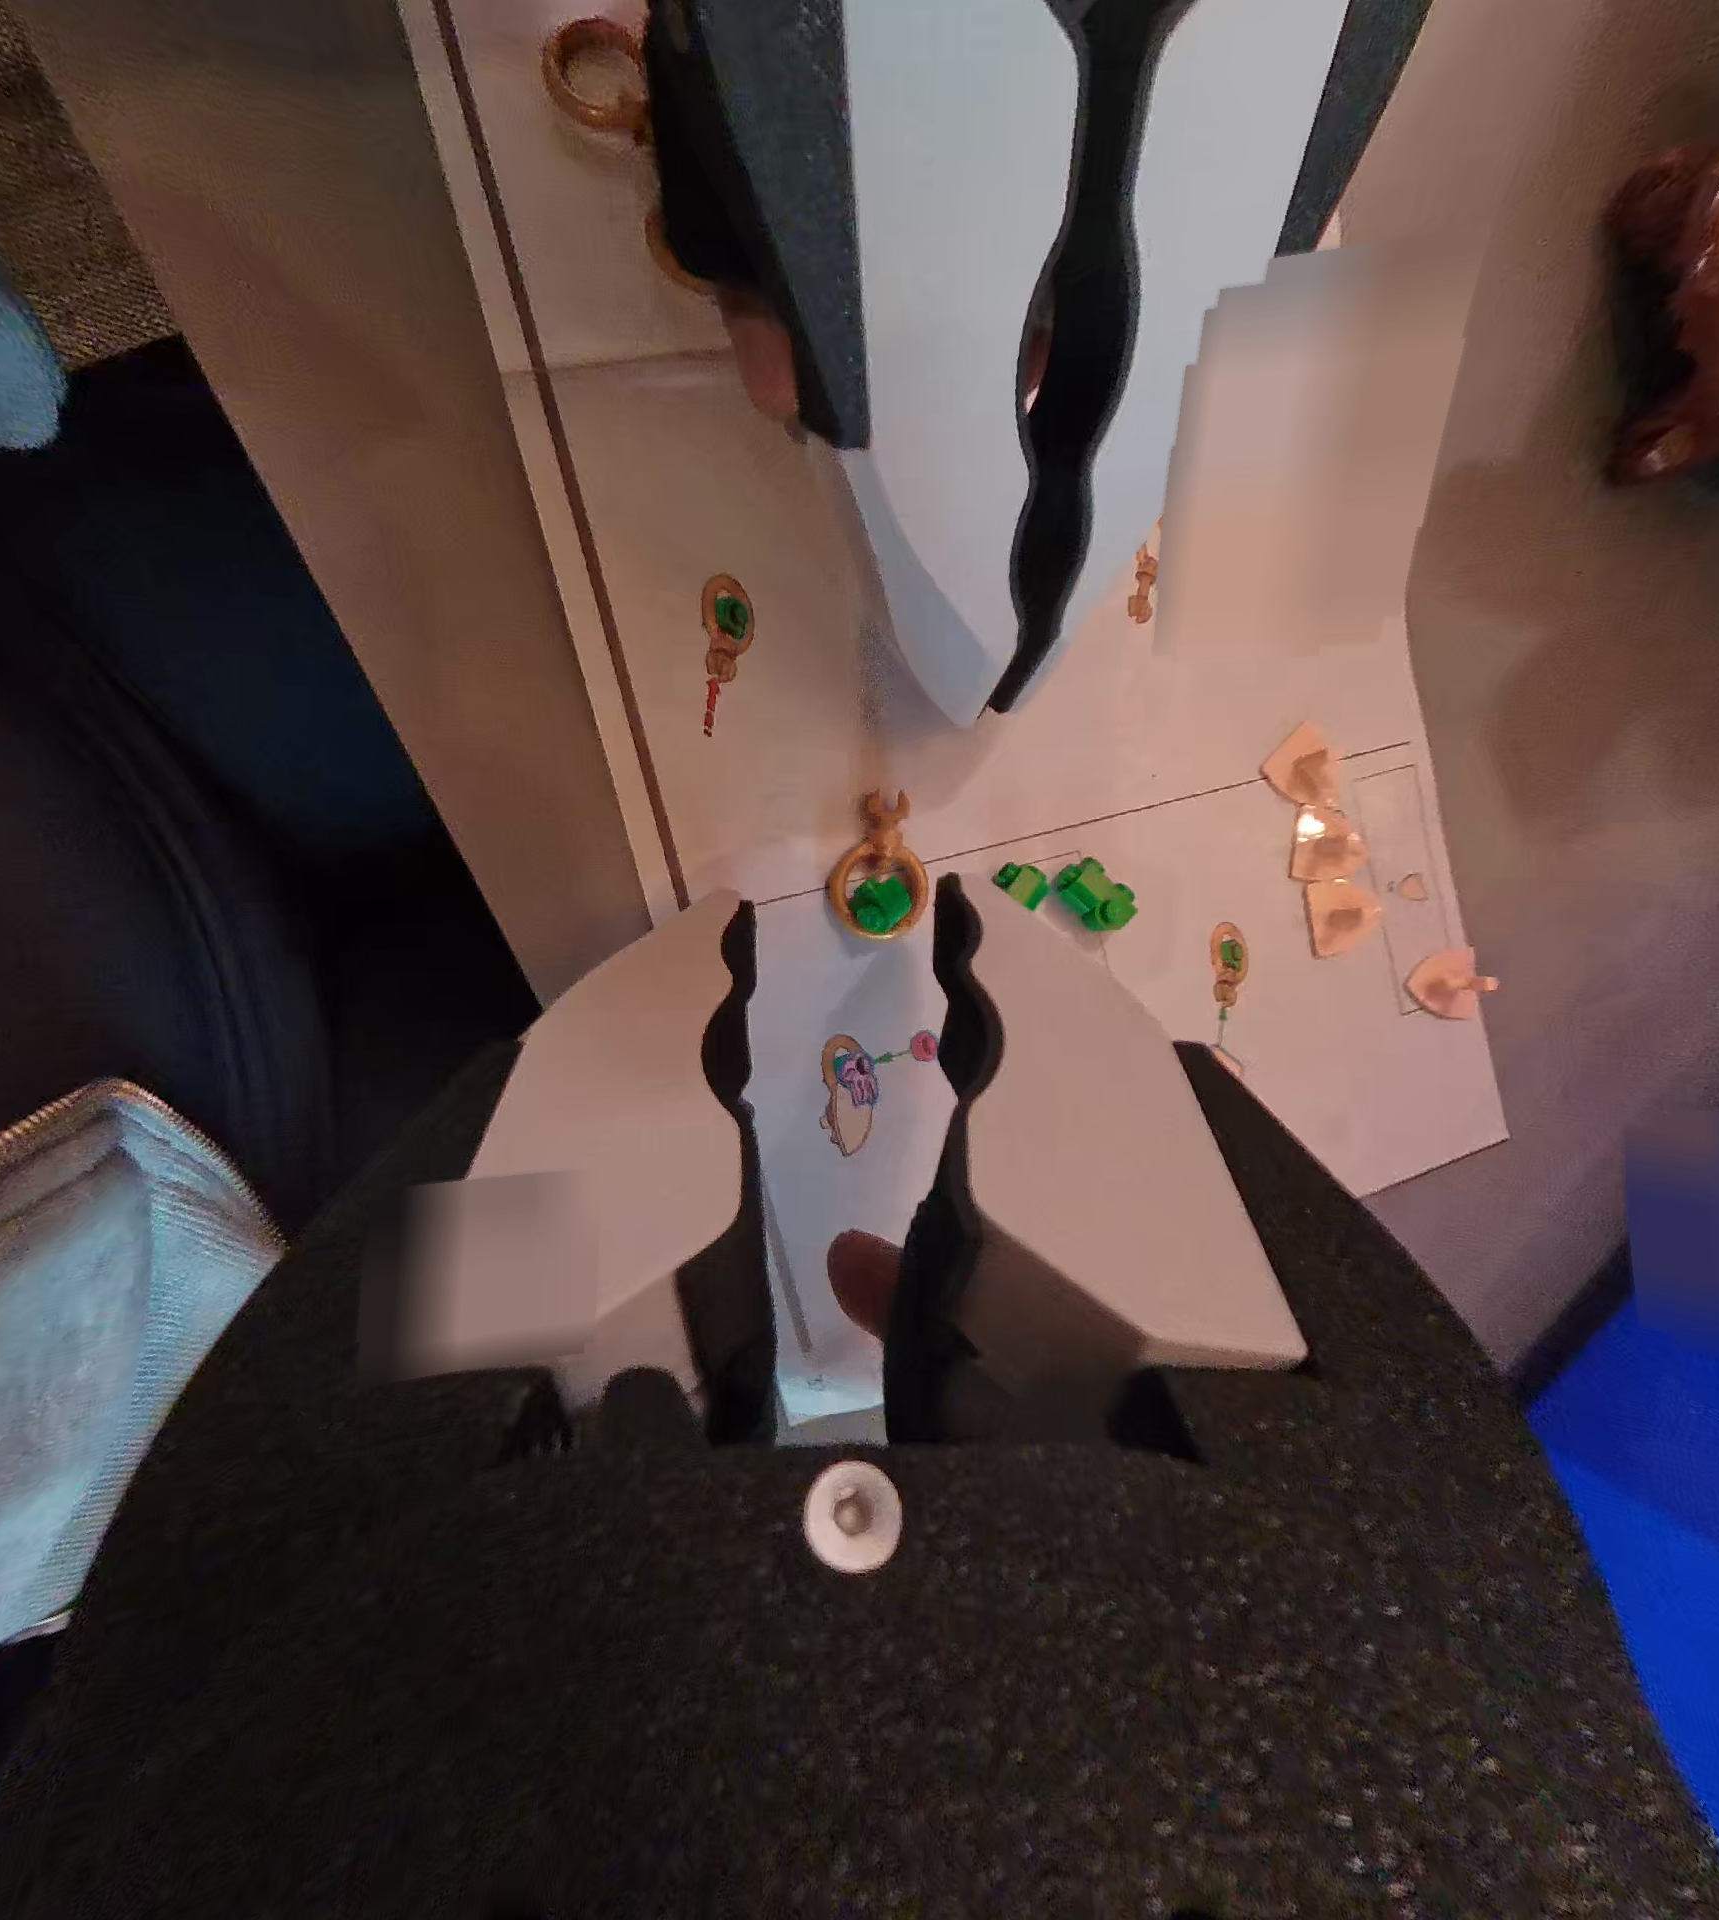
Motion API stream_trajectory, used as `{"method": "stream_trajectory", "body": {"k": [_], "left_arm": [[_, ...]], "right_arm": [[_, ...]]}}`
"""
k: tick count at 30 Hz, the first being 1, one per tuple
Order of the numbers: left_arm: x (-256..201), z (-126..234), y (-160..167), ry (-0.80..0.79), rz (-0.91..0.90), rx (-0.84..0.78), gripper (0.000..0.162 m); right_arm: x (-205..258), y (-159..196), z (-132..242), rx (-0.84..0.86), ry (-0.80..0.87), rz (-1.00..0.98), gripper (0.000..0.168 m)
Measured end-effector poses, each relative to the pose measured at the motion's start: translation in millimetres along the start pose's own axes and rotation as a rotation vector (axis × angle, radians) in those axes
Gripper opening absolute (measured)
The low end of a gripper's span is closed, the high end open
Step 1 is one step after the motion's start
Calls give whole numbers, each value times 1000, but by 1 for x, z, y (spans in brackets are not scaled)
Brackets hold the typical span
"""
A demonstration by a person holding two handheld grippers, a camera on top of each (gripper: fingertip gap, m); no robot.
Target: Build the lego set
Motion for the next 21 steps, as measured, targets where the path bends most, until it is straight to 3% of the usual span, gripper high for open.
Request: {"method": "stream_trajectory", "body": {"k": [1, 3, 4, 9, 21], "left_arm": [[0, 0, 0, 2, -2, -7, 4], [-1, -2, -2, 12, -9, -18, 4], [-2, -3, -2, 15, -14, -18, 4], [-5, -7, -2, 14, -35, -1, 4], [-3, -7, 0, 25, -20, -7, 3]], "right_arm": [[-1, 0, 3, -6, 14, 25, 30], [-7, 1, 10, -17, 62, 109, 3], [-10, 1, 13, -22, 65, 160, 2], [-9, 0, 8, -78, -96, 182, 1], [-20, 2, -6, -50, -103, 9, 1]]}}
Point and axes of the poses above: each gripper's, where its closed fingertips meet, z back along the fingers, y out of its underside, x = y × z across the jaws, the point moved 6 cm from there along z, back along the fingers, and after that the axes turned 11 degrees about -x, right-handed, at the moved point
